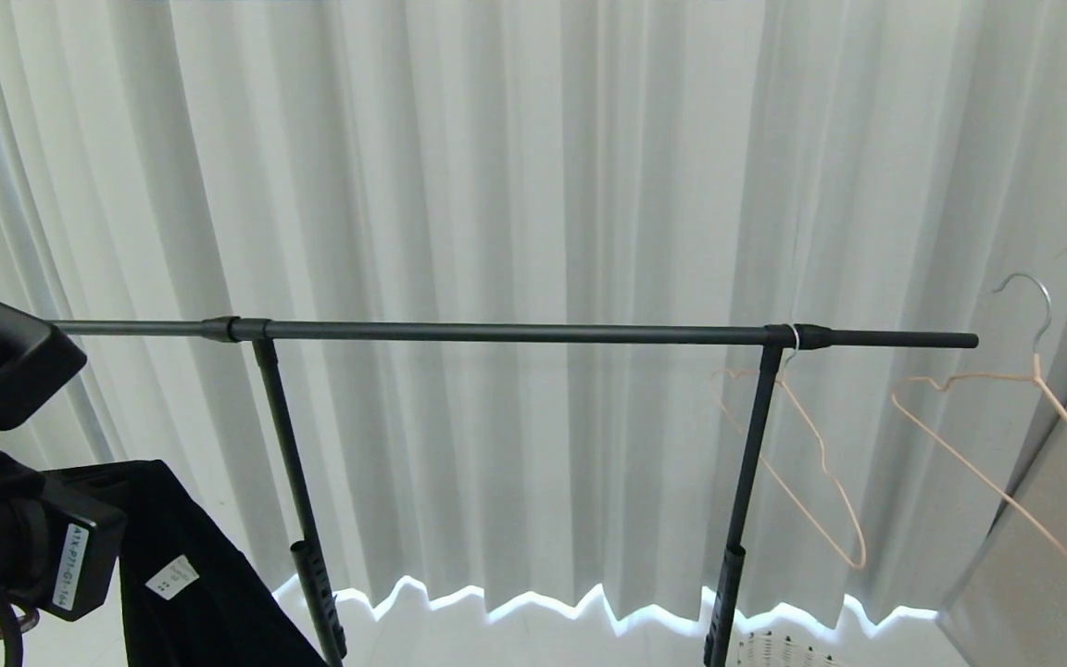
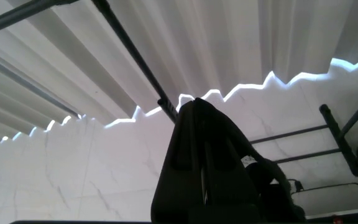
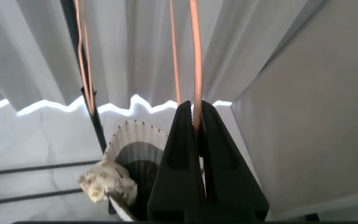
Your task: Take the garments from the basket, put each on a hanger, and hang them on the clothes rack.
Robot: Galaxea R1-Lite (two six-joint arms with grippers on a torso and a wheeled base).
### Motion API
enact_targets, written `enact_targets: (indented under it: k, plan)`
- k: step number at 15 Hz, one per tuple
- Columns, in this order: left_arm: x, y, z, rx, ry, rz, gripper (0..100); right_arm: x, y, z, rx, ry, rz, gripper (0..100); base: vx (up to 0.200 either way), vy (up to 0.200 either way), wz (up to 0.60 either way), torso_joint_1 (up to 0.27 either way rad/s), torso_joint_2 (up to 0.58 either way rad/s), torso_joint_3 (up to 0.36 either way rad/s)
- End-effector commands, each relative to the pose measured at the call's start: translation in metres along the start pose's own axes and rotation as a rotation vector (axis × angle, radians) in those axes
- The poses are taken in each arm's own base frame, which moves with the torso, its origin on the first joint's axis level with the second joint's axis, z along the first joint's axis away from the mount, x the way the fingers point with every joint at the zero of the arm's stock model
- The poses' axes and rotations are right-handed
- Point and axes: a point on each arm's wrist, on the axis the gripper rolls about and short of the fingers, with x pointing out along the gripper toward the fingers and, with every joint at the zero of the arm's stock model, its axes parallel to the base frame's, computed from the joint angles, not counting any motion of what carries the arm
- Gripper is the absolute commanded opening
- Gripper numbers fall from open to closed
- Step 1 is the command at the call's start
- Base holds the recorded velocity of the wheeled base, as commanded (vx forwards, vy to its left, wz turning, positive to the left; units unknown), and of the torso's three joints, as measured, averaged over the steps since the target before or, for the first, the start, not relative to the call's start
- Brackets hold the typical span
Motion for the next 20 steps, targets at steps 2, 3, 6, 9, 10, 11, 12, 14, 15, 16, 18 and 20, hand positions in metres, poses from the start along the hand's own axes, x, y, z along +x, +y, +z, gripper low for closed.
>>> enact_targets:
  k: [2,3,6,9,10,11,12,14,15,16,18,20]
  plan:
    - [0.000,0.000,0.000,-0.001,0.001,0.000,0,0.000,0.000,0.001,0.000,0.000,0.001,0,-0.100,0.000,0.00,0.004,0.00,0.001]
    - [0.000,0.000,0.000,-0.001,0.003,0.000,0,0.000,0.000,0.001,0.000,-0.003,0.001,0,0.000,0.000,0.00,0.000,0.00,0.000]
    - [0.000,0.000,0.000,-0.002,0.000,0.000,0,-0.004,0.001,0.003,0.003,-0.028,0.019,0,0.000,0.000,0.00,0.000,0.00,0.000]
    - [0.002,-0.001,0.000,0.002,0.007,-0.001,0,-0.016,0.005,0.009,0.003,-0.092,0.082,0,0.000,0.000,0.00,0.000,0.00,0.000]
    - [0.002,-0.001,0.000,0.003,0.009,-0.002,0,-0.019,0.005,0.009,0.004,-0.105,0.094,0,0.000,0.000,0.00,0.000,0.00,0.000]
    - [0.003,-0.001,0.000,0.003,0.010,-0.002,0,-0.026,0.005,0.010,0.007,-0.138,0.120,0,0.000,0.200,0.00,0.007,0.00,0.002]
    - [0.003,-0.001,0.000,0.003,0.010,-0.002,0,-0.030,0.006,0.011,0.007,-0.155,0.142,0,-0.200,0.200,0.00,-0.002,0.00,0.012]
    - [0.003,-0.001,0.000,0.003,0.010,-0.002,0,-0.034,0.008,0.011,0.004,-0.173,0.174,0,-0.200,0.200,0.00,0.007,0.00,0.002]
    - [0.003,-0.001,0.000,0.003,0.010,-0.002,0,-0.035,0.008,0.012,0.002,-0.181,0.187,0,-0.200,0.200,0.00,0.027,0.02,-0.002]
    - [0.003,-0.001,0.000,0.003,0.010,-0.002,0,-0.037,0.008,0.012,0.002,-0.189,0.196,0,-0.200,0.200,0.00,0.012,0.01,-0.007]
    - [0.003,-0.001,0.000,0.003,0.010,-0.002,0,-0.040,0.008,0.012,0.003,-0.200,0.207,0,-0.200,0.200,0.00,-0.010,0.00,0.010]
    - [0.003,-0.001,0.000,0.003,0.010,-0.002,0,-0.042,0.008,0.012,0.005,-0.209,0.214,0,-0.100,0.100,0.00,-0.004,0.00,0.001]
